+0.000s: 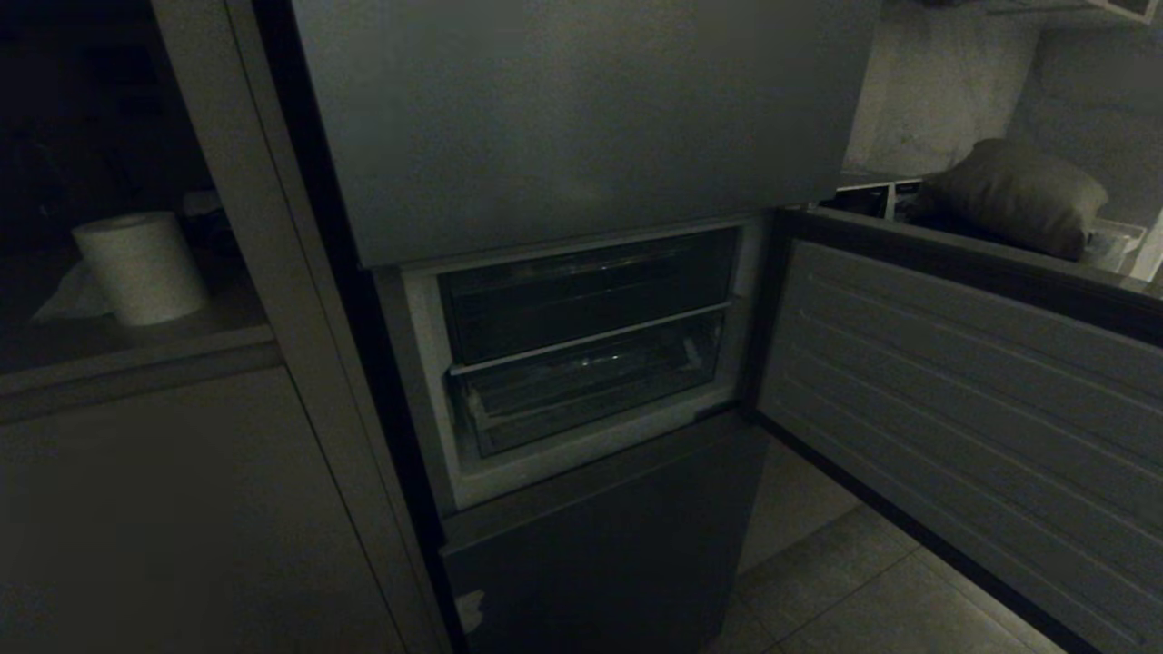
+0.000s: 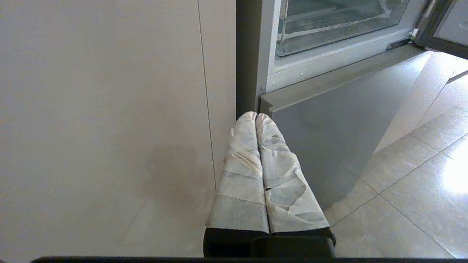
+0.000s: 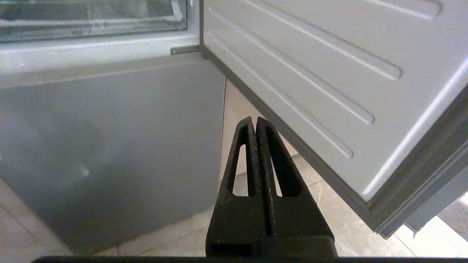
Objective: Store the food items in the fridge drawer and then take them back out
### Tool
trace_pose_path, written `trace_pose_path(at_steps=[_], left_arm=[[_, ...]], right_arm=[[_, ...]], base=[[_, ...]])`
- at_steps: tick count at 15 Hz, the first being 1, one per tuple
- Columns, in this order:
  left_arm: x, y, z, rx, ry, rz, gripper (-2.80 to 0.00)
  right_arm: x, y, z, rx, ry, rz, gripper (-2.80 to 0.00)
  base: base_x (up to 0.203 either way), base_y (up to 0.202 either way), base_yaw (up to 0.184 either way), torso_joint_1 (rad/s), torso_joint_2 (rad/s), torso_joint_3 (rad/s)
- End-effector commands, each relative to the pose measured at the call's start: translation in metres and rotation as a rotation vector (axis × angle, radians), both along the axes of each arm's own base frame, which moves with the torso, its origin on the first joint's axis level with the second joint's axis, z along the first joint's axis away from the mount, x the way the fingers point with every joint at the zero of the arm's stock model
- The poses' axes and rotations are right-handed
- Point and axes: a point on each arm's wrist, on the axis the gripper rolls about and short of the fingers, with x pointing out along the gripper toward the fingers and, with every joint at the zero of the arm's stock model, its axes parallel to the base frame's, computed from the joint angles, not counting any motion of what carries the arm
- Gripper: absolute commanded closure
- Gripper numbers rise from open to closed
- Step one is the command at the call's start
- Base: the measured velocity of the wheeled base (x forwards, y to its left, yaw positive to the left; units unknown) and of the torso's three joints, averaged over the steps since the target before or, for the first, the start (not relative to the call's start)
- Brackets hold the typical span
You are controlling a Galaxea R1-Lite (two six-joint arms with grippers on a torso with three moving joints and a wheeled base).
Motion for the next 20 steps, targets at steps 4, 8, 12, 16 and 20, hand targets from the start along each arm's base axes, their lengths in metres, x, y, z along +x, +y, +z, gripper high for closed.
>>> trace_pose_path(at_steps=[4,8,12,16,20], left_arm=[[0.0001,0.0000,-0.0001,0.000,0.002,0.001,0.00],[0.0007,0.0000,-0.0007,-0.002,-0.002,-0.001,0.00],[0.0007,0.0000,-0.0007,-0.005,-0.002,-0.001,0.00],[0.0007,-0.0001,-0.0007,-0.004,-0.002,-0.002,0.00],[0.0007,-0.0001,-0.0007,-0.002,-0.002,-0.002,0.00]], right_arm=[[-0.0010,-0.0001,-0.0001,0.029,-0.013,-0.004,0.00],[-0.0009,-0.0001,-0.0001,0.048,-0.011,-0.006,0.00],[-0.0011,-0.0002,0.0001,0.047,-0.012,-0.009,0.00],[-0.0012,-0.0002,0.0002,0.050,-0.011,-0.011,0.00],[-0.0025,-0.0003,0.0051,0.035,-0.030,-0.016,0.00]], base=[[0.000,0.000,0.000,0.000,0.00,0.000],[0.000,0.000,0.000,0.000,0.00,0.000],[-0.100,0.000,0.002,0.007,0.00,0.001],[-0.194,0.000,0.002,0.001,0.00,0.004],[-0.186,0.000,0.000,0.003,0.00,0.003]])
